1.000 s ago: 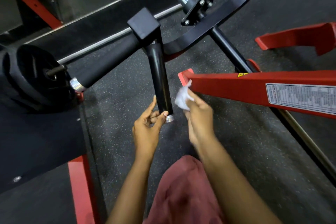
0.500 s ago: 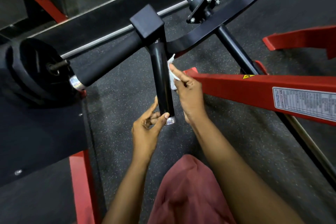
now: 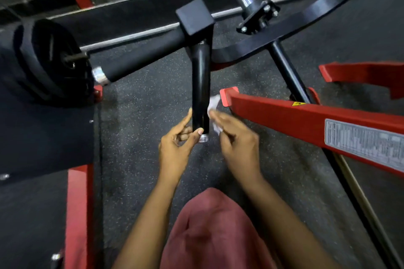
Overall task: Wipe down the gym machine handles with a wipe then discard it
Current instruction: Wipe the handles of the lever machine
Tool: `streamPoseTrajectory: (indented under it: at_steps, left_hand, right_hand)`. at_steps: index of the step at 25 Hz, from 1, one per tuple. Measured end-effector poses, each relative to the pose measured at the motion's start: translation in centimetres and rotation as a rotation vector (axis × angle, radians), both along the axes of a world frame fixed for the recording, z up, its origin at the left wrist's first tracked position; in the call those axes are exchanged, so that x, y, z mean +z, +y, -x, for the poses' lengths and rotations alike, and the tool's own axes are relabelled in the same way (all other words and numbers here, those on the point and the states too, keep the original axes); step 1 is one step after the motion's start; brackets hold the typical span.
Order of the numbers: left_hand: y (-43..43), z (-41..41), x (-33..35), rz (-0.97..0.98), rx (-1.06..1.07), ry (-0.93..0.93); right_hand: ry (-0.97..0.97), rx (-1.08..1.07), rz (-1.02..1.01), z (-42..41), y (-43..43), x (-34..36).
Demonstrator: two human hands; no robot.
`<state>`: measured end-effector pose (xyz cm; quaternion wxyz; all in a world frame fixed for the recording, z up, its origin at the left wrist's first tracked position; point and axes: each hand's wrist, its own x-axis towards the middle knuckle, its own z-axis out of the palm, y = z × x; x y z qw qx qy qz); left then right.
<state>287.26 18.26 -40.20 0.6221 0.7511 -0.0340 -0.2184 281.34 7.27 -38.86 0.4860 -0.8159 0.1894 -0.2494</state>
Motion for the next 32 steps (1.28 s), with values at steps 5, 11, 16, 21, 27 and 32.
streamPoseTrajectory:
  at_steps: [5,11,16,21,27,32]
  left_hand:
    - [-0.6,0.9,-0.3,0.134,0.117,0.024]
    - [-0.6,1.2,-1.1,0.153,0.144,0.01]
    - [-1.1,2.5,-1.6,0.185,0.311,0.131]
    - [-1.6,2.9,-2.0,0.286,0.39,0.185]
    - [-0.6,3.3,-2.0,0.263,0.347,0.197]
    - [3.7,3.3,0.3,0.173,0.223,0.116]
  right_hand:
    - [-0.106,0.28,0.795,-8.3,-4.7,5.4]
    - [0.072,0.566,1.334,-9.5,-5.6,5.2]
    - [0.176,0.595,1.564,-7.5,-4.2,5.3]
    - [0.162,0.685,1.611,-4.3,-2.2,3.5]
    - [0.203,0.639,1.179,-0.7,0.5,1.7]
    - [0.108,0.325,0.514,-0.6,1.2,2.6]
